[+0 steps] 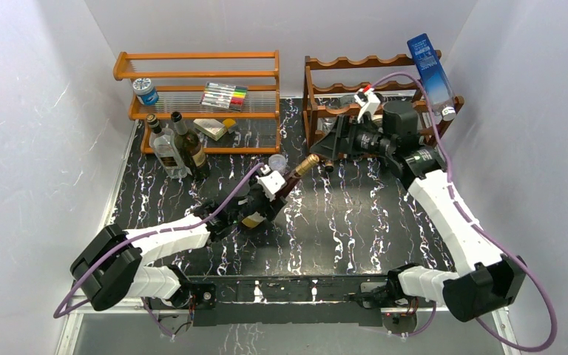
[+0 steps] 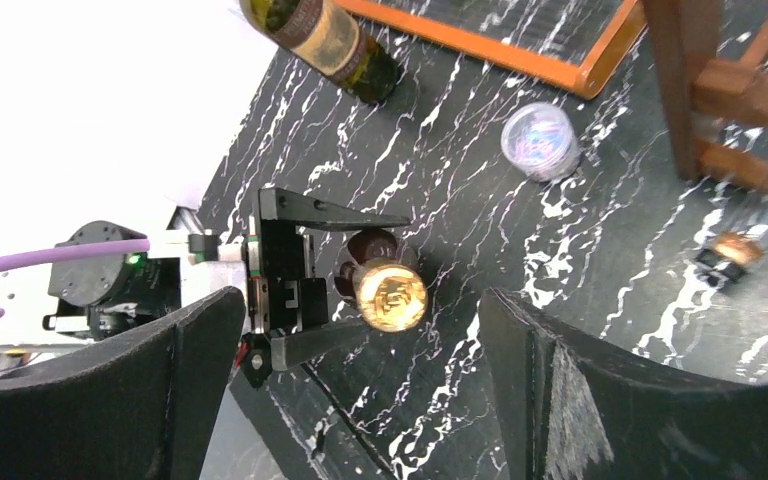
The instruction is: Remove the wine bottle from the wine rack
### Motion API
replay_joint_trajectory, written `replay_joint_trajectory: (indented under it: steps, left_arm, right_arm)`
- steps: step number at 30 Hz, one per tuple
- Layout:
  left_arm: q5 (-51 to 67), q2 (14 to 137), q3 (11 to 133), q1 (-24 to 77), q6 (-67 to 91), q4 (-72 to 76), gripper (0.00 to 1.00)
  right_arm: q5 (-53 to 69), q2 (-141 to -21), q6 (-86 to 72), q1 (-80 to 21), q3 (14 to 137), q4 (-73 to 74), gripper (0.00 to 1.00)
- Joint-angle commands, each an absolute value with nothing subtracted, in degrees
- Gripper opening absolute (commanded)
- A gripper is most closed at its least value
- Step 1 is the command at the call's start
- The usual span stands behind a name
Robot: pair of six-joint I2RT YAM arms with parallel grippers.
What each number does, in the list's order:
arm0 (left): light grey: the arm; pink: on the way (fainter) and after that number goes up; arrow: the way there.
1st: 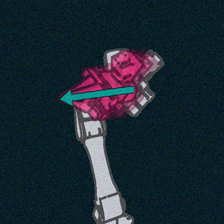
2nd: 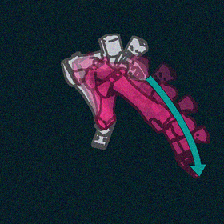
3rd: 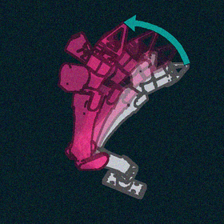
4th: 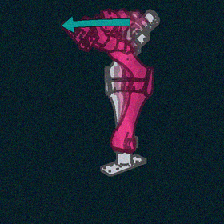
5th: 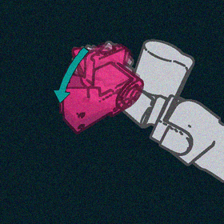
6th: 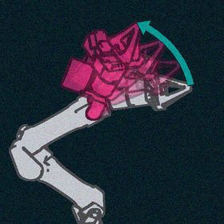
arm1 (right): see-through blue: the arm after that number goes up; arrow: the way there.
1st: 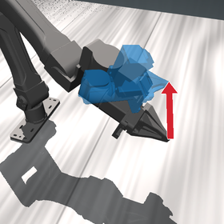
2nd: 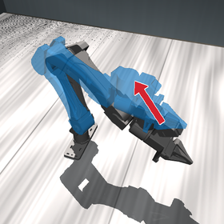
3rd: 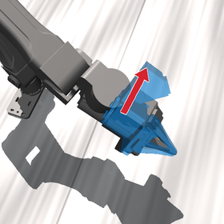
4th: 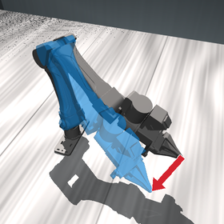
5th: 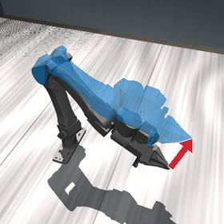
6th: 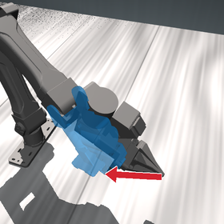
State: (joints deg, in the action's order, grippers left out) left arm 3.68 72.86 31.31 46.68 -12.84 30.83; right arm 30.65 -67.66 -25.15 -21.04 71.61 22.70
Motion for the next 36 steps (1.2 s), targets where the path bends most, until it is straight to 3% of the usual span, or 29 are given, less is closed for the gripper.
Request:
replay_joint_trajectory:
  steps: [1, 5, 11, 13, 16, 17, 18, 22, 26, 31, 36]
  left_arm:
    - [0.77, 67.19, 33.48, 46.72, -10.0, 45.68, 0.0]
    - [1.23, 66.21, 33.33, 46.76, -10.0, 45.67, 0.0]
    - [1.63, 65.95, 33.77, 46.75, -10.73, 44.8, 0.0]
    - [1.86, 65.84, 34.1, 46.71, -11.04, 43.97, 0.0]
    - [2.17, 65.72, 34.73, 46.69, -10.9, 42.8, 0.02]
    - [2.19, 65.67, 35.08, 46.75, -10.63, 42.09, 0.1]
    - [2.32, 65.66, 35.66, 46.76, -10.25, 40.9, 0.25]
    - [5.39, 65.18, 41.72, 46.8, -10.07, 28.53, 0.96]
    - [2.79, 66.6, 49.84, 46.83, -7.61, 19.16, 0.98]
    - [2.86, 69.15, 56.6, 46.8, -4.06, 10.01, 0.86]
    - [5.59, 71.05, 59.14, 46.84, -2.11, 6.56, 0.83]
  right_arm:
    - [30.6, -70.47, -29.51, -24.69, 69.0, 10.88, 0.97]
    - [23.44, -72.11, -31.09, -26.84, 67.54, 9.44, 0.92]
    - [24.9, -76.16, -31.85, -31.41, 67.53, 5.11, 0.73]
    - [22.8, -76.41, -31.16, -33.11, 67.93, 5.29, 0.63]
    - [20.55, -76.12, -30.69, -34.1, 68.13, 5.32, 0.42]
    - [19.99, -76.11, -30.29, -34.39, 68.49, 5.73, 0.34]
    - [19.51, -76.16, -29.87, -34.68, 68.81, 6.13, 0.27]
    - [19.4, -76.82, -28.27, -35.66, 71.0, 7.79, 0.08]
    - [17.17, -77.34, -26.22, -37.17, 73.61, 10.21, 0.05]
    - [15.14, -77.07, -25.4, -37.61, 75.32, 12.07, 0.06]
    - [15.38, -77.45, -25.07, -38.05, 77.18, 13.09, 0.05]
